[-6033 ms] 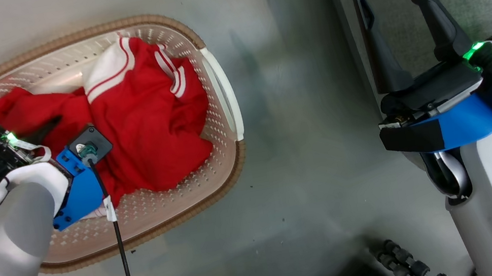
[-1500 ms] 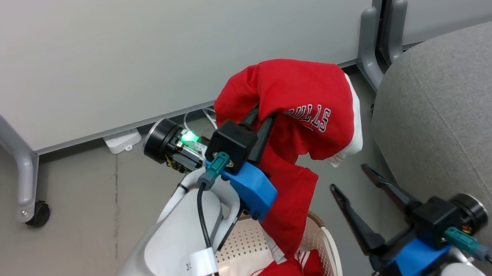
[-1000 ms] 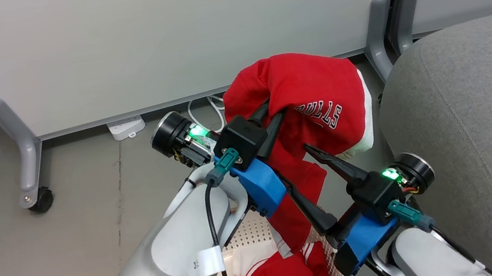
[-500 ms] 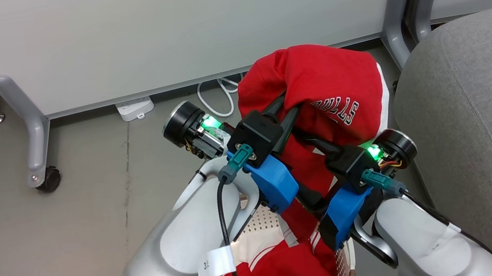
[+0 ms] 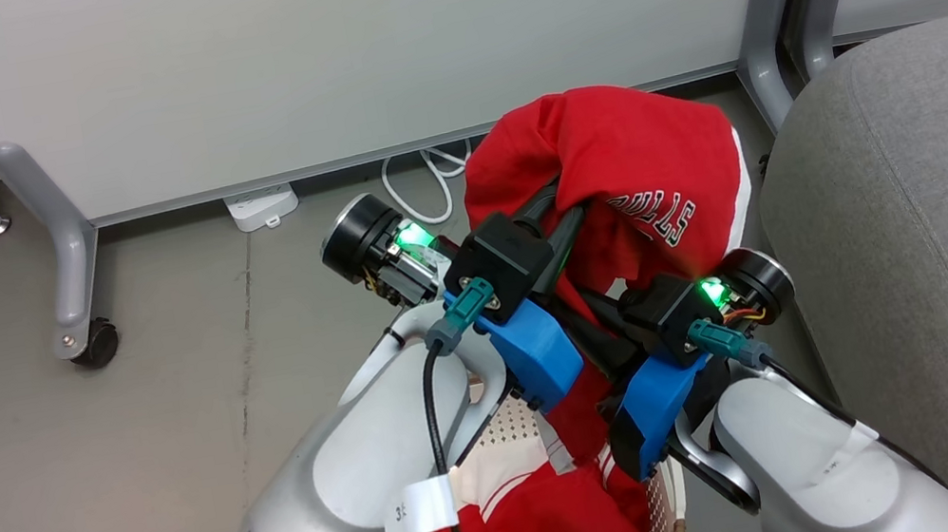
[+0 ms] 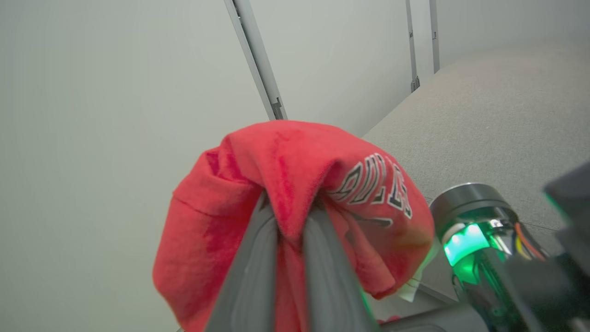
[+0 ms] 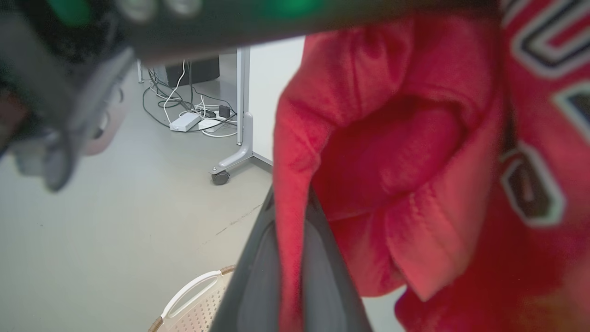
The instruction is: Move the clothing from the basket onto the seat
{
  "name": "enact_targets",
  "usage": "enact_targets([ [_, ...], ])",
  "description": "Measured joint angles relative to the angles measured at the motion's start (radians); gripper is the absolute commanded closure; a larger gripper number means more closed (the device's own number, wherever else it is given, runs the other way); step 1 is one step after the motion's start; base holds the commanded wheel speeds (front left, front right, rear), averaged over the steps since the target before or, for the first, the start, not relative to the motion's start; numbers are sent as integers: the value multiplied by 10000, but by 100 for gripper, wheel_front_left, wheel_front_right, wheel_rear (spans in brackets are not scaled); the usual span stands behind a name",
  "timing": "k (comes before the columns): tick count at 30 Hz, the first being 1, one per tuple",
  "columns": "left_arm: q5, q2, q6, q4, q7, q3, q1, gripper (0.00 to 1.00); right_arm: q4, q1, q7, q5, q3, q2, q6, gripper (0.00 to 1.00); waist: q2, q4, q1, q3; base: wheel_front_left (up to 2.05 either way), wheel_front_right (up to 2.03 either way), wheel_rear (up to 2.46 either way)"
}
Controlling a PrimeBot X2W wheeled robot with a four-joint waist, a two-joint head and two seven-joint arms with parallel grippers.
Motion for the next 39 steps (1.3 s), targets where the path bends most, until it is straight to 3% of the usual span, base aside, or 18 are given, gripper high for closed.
enact_targets([
  [10, -23, 0, 44, 10, 0, -81, -43, 100, 40, -1, 0, 65, 40, 0, 0, 100, 0, -3, 0, -30, 0, 0, 0],
  [11, -23, 0, 82, 10, 0, -81, -44, 56, 40, -1, 0, 71, 48, 0, 0, 100, 0, -2, 0, -37, 0, 0, 0],
  [12, -23, 0, 94, 10, 0, -79, -44, 0, 40, -1, 0, 82, 54, 2, 0, 100, 0, -2, -1, -43, 0, 0, 0],
  [30, -10, -6, 184, 25, 0, -29, -57, 0, 81, 58, 0, 92, -36, 4, 0, 100, 0, -131, -1, -46, 0, 0, 0],
  [39, 48, -8, 182, 88, 0, 77, -70, 0, -109, 113, 0, -56, -786, 8, 0, 100, 0, -344, 0, 125, 0, 0, 0],
])
